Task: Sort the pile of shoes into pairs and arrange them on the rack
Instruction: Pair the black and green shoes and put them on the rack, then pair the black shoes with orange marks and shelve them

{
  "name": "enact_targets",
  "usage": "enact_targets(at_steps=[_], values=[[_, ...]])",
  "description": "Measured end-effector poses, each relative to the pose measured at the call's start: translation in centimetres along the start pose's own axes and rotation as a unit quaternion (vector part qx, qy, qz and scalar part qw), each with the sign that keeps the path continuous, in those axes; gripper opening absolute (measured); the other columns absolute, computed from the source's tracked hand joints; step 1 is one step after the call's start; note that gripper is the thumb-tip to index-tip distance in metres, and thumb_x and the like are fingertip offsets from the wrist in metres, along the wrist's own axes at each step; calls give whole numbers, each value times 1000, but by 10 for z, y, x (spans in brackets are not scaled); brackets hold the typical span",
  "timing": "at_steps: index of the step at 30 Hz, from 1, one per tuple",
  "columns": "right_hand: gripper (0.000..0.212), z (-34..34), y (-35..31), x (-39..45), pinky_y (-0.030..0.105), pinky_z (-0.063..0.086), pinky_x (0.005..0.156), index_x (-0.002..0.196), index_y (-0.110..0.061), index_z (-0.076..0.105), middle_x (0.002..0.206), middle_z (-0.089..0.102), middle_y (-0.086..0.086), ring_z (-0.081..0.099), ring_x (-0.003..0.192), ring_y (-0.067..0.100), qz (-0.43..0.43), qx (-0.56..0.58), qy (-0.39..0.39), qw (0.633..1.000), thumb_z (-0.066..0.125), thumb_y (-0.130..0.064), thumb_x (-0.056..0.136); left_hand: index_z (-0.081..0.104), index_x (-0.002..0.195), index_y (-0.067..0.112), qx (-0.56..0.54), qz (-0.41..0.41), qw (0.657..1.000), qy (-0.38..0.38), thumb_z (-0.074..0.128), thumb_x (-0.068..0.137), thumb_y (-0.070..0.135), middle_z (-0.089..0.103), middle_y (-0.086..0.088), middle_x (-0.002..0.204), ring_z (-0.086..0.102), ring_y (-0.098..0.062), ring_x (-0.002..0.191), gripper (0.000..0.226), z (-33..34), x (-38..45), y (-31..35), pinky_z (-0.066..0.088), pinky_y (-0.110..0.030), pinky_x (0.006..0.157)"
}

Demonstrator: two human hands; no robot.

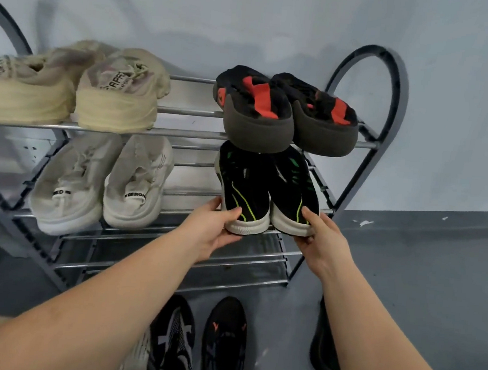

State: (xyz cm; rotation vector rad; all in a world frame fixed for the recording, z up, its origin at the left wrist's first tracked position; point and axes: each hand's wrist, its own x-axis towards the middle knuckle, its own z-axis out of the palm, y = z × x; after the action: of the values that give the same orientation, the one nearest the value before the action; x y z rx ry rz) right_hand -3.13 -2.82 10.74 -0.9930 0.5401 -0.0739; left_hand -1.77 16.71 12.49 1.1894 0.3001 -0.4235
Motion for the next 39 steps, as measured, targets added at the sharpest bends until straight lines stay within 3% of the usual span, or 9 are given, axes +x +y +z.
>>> enact_targets(at_steps=[6,12,16,18,20,22,27,34,39], values=[[23,2,2,16,32,56,69,98,-12,58,93,69,5,69,83,19,-4,4,14,1000,71,-9,81,40,138,18,9,-20,1000,7,61,87,10,64,1,97,63,-16,86,55,0,13,0,58,-31,59],[45,4,8,22,38,53,89,115,-13,48,109,63,5,64,101,22,-12,-25,26,999,73,-27,81,36,141,15,32,-18,999,17,62,87,17,60,-7,124,62,-19,95,60,1,14,-1,59,-28,56],[65,-1,1,11,44,47,100,138,-12,41,136,52,12,56,118,27,3,-54,-8,999,67,-37,84,20,147,22,84,-27,996,22,60,86,40,53,-8,134,66,-22,85,76,-2,4,3,57,-33,63],[74,-3,-3,-3,40,44,103,143,-16,33,138,46,9,52,117,23,-13,-131,-2,991,67,-40,83,12,149,25,177,-11,983,37,54,86,52,52,-9,135,66,-22,85,80,-7,-5,8,56,-34,68],[82,-5,-3,-22,36,42,100,146,-21,26,133,44,7,49,114,20,-58,-294,17,954,67,-47,80,6,149,25,355,48,931,72,46,86,59,47,-9,140,61,-26,105,82,-16,-18,11,52,-40,86],[86,-8,1,-42,38,38,104,148,-22,21,147,34,6,44,128,25,-118,-441,20,889,66,-48,80,6,149,24,525,124,837,95,40,86,63,35,-9,149,42,-29,130,81,-26,-32,9,38,-43,105],[90,-11,25,-90,42,33,109,150,-26,10,155,17,9,31,138,29,-165,-629,-45,759,64,-47,82,8,149,21,701,252,661,89,38,90,57,6,-10,156,6,-29,144,75,-37,-72,-13,14,-42,116],[94,-21,81,-141,43,23,116,152,-21,-1,158,5,12,15,144,33,-110,-790,-110,593,57,-52,85,-6,149,20,830,198,517,-59,36,91,56,-9,-10,158,-9,-29,145,80,-62,-104,-80,-2,-43,117],[93,-35,115,-165,46,29,112,151,-24,-5,159,-2,10,9,145,30,-85,-872,-161,454,55,-53,86,-7,149,17,875,195,428,-113,35,92,56,-10,-11,158,-11,-28,145,81,-82,-120,-107,-6,-42,116]])
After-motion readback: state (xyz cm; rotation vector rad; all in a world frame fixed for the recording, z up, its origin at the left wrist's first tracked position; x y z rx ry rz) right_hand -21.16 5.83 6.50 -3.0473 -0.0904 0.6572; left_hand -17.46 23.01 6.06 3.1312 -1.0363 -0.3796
